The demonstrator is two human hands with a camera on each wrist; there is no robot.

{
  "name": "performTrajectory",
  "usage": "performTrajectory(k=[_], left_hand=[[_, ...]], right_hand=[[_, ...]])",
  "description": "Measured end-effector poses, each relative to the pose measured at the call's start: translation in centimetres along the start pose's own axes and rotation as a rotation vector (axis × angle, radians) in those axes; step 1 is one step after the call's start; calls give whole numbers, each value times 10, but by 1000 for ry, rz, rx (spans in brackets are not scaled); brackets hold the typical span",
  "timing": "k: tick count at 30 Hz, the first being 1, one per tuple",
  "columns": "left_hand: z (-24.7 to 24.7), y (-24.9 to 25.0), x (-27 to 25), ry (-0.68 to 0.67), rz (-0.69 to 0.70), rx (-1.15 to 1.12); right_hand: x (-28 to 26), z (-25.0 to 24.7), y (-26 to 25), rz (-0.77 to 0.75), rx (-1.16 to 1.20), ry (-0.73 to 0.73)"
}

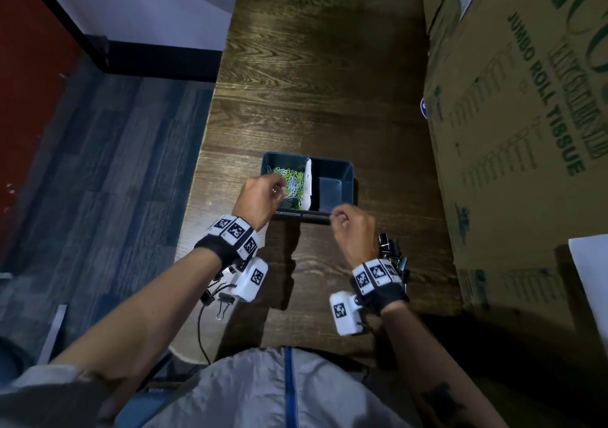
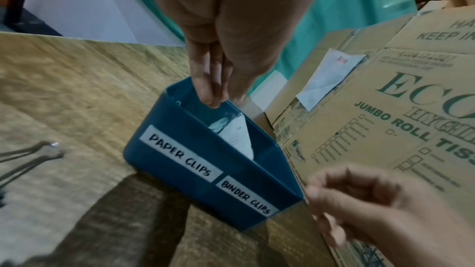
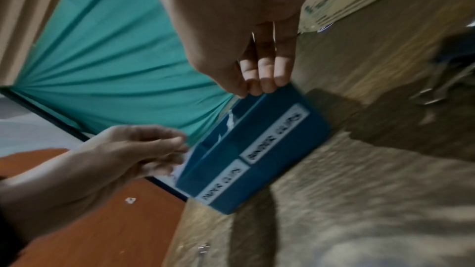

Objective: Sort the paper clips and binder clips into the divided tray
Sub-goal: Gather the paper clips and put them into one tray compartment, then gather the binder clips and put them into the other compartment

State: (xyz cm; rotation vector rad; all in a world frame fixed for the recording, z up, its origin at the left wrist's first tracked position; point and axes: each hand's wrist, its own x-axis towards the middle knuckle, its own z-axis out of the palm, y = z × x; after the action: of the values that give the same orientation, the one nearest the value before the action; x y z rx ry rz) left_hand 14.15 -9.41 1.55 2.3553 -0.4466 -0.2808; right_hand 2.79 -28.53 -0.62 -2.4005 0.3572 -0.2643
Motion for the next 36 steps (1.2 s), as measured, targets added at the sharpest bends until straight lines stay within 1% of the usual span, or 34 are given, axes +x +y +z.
performTrajectory(k=[2, 3, 5, 6, 8, 10, 11, 13, 15, 17, 20, 22, 25, 27, 28, 30, 32, 33, 35, 36], left_hand=[[0, -14, -11, 54, -8, 14], [-1, -24, -19, 91, -12, 50], [-4, -50, -38, 138, -40, 164], [-4, -64, -48, 129, -73, 229], [-2, -95, -66, 28, -214, 341], [3, -120, -82, -87, -368, 389], [7, -128, -87, -134, -399, 388], [19, -135, -96, -201, -381, 379], [33, -132, -99, -245, -348, 422], [45, -123, -99, -271, -298, 489], [61, -106, -99, -358, -176, 556], [75, -96, -100, -399, -95, 575], [92, -80, -102, -465, -28, 560], [92, -69, -103, -530, 20, 491], [87, -64, -103, -538, 33, 458], [69, -59, -102, -481, 24, 456], [45, -59, -104, -404, -50, 508], [32, -65, -107, -385, -105, 532], [10, -82, -114, -394, -197, 570], [1, -93, -119, -424, -228, 578]], right_hand=[[-9, -10, 28, 91, -92, 25], [-13, -16, 41, 171, -155, 28], [-19, -28, 64, 339, -302, -7], [-21, -32, 74, 391, -354, -33], [-23, -40, 92, 489, -405, -90], [-25, -42, 109, 626, -389, -182], [-26, -39, 115, 695, -347, -246], [-30, -28, 122, 760, -271, -375], [-36, -13, 119, 728, -262, -436], [-40, 0, 107, 646, -296, -442], [-46, 18, 86, 528, -392, -481], [-51, 32, 71, 466, -431, -507], [-59, 52, 47, 407, -418, -536], [-61, 61, 35, 349, -375, -547], [-60, 61, 30, 322, -362, -540], [-55, 50, 24, 298, -362, -513], [-48, 29, 25, 345, -394, -474], [-45, 16, 29, 408, -419, -468], [-45, -6, 46, 557, -479, -507], [-48, -15, 58, 615, -505, -557]])
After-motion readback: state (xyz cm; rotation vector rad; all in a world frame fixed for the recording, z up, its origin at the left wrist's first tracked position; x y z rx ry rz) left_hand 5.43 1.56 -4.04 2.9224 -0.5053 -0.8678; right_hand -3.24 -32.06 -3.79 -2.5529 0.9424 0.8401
